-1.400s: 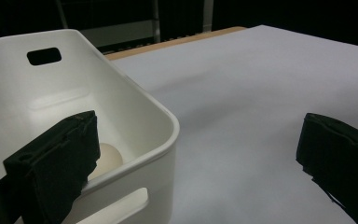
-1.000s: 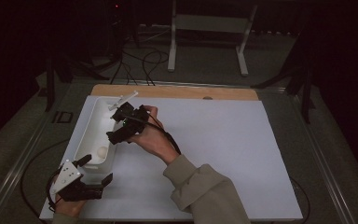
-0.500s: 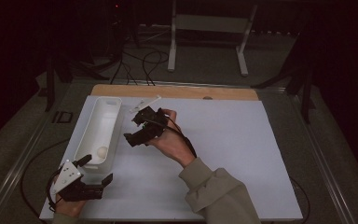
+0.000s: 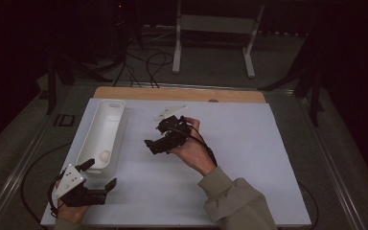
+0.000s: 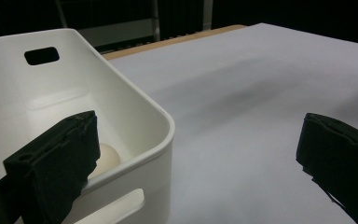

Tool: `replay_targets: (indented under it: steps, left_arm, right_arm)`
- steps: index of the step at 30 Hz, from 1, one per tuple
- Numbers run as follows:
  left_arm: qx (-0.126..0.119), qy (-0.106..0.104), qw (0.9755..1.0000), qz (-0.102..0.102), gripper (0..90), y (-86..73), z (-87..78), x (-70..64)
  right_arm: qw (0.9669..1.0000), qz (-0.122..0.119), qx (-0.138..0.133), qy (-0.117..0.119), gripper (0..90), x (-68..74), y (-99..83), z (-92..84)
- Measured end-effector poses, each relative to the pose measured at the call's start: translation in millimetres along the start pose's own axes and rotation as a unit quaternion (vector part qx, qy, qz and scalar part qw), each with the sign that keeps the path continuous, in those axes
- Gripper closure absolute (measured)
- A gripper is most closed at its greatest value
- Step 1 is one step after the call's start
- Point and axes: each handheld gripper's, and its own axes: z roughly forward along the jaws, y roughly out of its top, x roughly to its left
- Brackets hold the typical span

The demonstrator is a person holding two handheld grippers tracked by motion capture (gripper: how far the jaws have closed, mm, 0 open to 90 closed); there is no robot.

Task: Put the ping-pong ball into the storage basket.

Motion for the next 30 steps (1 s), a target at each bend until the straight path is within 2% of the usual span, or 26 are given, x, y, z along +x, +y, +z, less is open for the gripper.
replay_targets:
  steps: [2,4,14,21,30]
  left_arm:
    - [0.000,0.000,1.0000,0.000,0.1,0.0,-0.1,0.1]
    - [0.002,0.000,1.0000,0.000,0.1,0.1,0.4,-0.4]
    - [0.003,-0.001,1.0000,0.000,0.1,0.3,1.3,-1.1]
    - [0.004,-0.002,1.0000,-0.001,0.1,0.5,1.9,-1.2]
    - [0.005,0.000,1.0000,-0.002,0.1,0.7,2.0,-1.4]
  right_arm:
    - [1.0000,0.002,-0.001,-0.002,8.5,-1.6,-2.5,-1.7]
    - [0.9999,0.008,-0.006,-0.009,8.5,-9.5,-14.3,-11.0]
    - [0.9987,0.032,-0.029,-0.025,8.3,-28.3,-52.3,-38.2]
    - [0.9960,0.063,-0.051,-0.039,8.3,-39.9,-87.7,-58.2]
    - [0.9925,0.077,-0.071,-0.063,8.3,-48.2,-128.0,-81.9]
